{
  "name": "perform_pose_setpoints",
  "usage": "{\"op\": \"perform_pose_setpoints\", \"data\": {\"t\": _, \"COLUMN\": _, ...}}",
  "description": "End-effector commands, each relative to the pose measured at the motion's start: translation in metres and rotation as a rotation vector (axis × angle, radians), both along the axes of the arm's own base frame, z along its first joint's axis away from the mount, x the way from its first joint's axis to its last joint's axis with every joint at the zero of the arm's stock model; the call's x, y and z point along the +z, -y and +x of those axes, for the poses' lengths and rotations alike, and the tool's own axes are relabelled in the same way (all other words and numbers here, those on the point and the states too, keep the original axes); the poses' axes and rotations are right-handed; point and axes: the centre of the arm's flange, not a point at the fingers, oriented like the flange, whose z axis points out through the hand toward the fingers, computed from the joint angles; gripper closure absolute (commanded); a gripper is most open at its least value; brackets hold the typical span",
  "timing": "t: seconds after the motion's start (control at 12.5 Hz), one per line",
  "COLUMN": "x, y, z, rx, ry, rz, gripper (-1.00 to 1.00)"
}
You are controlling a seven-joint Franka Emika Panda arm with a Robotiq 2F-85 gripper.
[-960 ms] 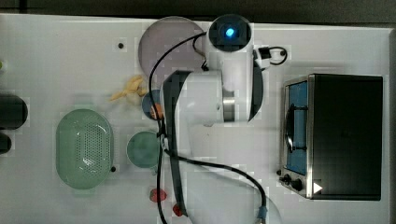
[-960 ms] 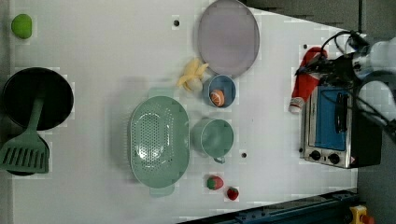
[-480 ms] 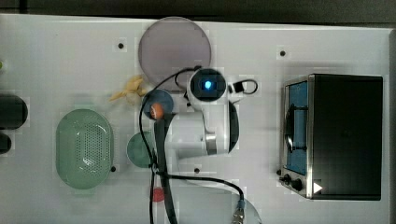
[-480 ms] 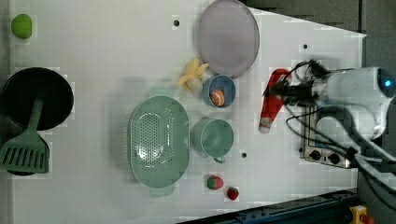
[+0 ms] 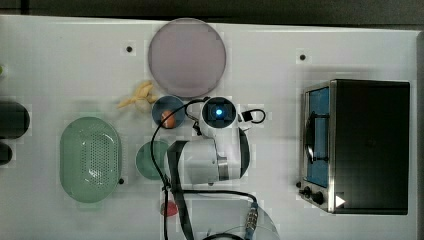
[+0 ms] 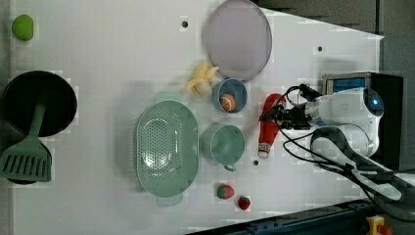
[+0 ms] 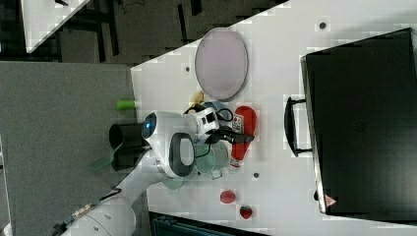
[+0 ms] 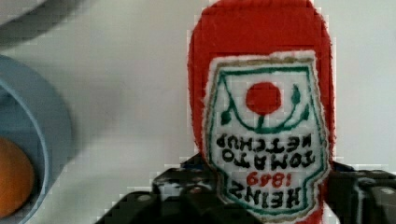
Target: Pick ketchup from strainer and place it on the table
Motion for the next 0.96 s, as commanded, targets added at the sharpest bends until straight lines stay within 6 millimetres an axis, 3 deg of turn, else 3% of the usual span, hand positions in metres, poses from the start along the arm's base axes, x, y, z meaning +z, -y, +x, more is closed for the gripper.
{"op": "perform_pose_setpoints", "data": {"t": 0.08, "x": 0.032, "y": 0.011, "z": 0.022, "rx": 0.007, "ry": 0.094, "rz": -0.004, "gripper": -0.90}}
{"op": "perform_pose_setpoints", "data": {"t": 0.16, "x": 0.051, "y": 0.011, "z": 0.032, "rx": 0.010, "ry": 0.135, "rz": -0.010, "gripper": -1.00}}
{"op": "perform_pose_setpoints", "data": {"t": 0.4, "x": 0.127, "y": 0.011, "z": 0.063, "rx": 0.012, "ry": 0.263, "rz": -0.042, "gripper": -1.00}}
{"op": "perform_pose_setpoints", "data": {"t": 0.72, "x": 0.226, "y": 0.018, "z": 0.090, "rx": -0.054, "ry": 0.308, "rz": -0.091, "gripper": -1.00}}
{"op": "perform_pose_setpoints", "data": {"t": 0.96, "x": 0.277, "y": 0.022, "z": 0.103, "rx": -0.151, "ry": 0.260, "rz": -0.094, "gripper": -1.00}}
